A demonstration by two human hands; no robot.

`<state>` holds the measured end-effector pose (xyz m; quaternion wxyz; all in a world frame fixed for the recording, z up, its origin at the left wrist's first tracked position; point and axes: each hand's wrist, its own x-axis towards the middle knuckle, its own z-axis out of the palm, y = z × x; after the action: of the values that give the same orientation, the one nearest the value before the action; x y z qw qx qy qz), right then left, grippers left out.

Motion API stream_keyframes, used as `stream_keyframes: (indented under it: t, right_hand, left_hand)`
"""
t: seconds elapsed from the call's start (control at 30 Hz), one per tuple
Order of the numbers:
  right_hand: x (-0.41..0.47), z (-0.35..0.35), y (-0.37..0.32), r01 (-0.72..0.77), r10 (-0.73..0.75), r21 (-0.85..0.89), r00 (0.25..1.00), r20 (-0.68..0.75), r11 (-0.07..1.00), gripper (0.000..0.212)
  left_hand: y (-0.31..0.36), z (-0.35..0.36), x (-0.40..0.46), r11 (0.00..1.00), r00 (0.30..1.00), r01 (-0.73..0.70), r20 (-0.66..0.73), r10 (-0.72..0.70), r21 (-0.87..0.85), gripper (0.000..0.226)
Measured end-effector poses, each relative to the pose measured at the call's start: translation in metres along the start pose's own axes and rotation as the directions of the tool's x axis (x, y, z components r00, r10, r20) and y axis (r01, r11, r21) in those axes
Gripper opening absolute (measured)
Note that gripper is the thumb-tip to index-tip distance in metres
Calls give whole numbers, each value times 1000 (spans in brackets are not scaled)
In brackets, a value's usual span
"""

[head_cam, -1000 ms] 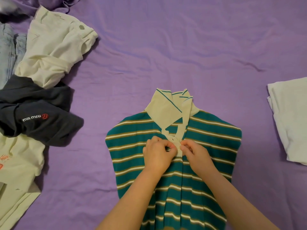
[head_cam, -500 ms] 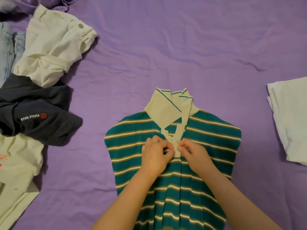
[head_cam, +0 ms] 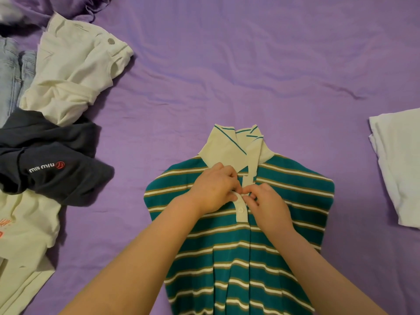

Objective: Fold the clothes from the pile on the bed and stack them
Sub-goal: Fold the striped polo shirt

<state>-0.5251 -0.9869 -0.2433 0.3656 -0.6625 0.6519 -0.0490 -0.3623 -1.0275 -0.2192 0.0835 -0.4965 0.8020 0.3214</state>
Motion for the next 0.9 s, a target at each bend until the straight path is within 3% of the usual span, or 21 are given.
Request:
stream_keyframes:
  t: [0.13,0.23,0.43,0.6,0.77,0.9]
  right_hand:
    - [3,-4,-4,-24,25,-31,999,43,999,12]
    - [5,-8,-6,-95,87,100,993,86,990,10]
    - [8,-13,-10,-219,174,319,971,162,922,17]
    - [10,-14,-12,-265,205,412,961,184,872,23]
    - [11,-15,-13,-307,222,549,951,217,777,26]
    - [13,-16,-12,-342,236,564,938,256,752,24]
  left_hand:
    - [-1,-4,4,999,1000,-10,29,9,35,18]
    - [0,-7,3,998,1000,17,-3,-18,-63,12]
    - [4,-6,3,998,996,-27,-89,21,-63,10]
    - [6,-1,4,996,999,-10,-53,6,-87,5]
    - [5,1,4,996,995,22,-94,-31,-88,8]
    - [4,9,1,997,980,60,-190,-67,-44,17]
